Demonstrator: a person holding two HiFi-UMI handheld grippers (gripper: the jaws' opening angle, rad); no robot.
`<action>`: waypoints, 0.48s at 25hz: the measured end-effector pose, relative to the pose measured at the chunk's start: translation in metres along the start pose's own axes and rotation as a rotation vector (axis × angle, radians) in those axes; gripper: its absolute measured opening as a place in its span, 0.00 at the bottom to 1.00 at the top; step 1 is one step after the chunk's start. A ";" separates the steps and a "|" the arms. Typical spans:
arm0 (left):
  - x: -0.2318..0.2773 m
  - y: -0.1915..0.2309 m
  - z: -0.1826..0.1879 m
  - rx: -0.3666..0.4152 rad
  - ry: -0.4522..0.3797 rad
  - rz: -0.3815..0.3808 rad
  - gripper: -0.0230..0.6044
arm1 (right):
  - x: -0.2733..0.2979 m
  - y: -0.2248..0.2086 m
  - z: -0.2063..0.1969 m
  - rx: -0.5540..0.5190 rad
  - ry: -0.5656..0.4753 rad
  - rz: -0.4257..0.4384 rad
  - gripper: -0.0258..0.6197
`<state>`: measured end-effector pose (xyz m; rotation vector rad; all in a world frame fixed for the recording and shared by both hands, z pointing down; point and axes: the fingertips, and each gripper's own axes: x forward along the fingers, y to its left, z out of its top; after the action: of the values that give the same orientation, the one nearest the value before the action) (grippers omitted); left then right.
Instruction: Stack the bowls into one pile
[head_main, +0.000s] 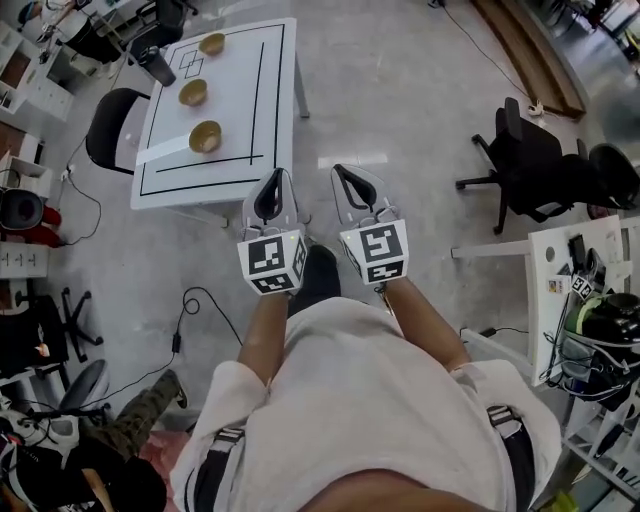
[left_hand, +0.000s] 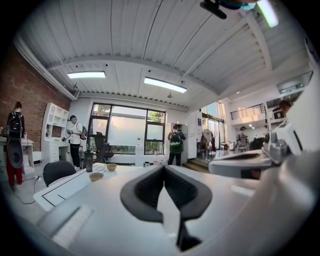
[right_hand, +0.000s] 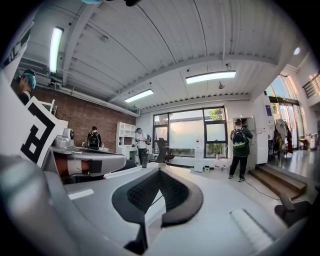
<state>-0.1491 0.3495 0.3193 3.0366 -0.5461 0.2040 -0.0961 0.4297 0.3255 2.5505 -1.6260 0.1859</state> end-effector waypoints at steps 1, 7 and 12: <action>0.014 0.002 0.002 0.011 0.000 -0.007 0.04 | 0.013 -0.009 0.002 0.006 0.000 -0.005 0.04; 0.096 0.056 0.006 0.002 0.052 0.004 0.04 | 0.105 -0.026 0.007 0.019 0.043 0.009 0.04; 0.156 0.114 0.014 -0.027 0.055 0.042 0.04 | 0.194 -0.032 0.024 -0.005 0.065 0.065 0.04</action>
<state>-0.0423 0.1884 0.3298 2.9853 -0.6032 0.2793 0.0147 0.2662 0.3328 2.4624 -1.6849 0.2668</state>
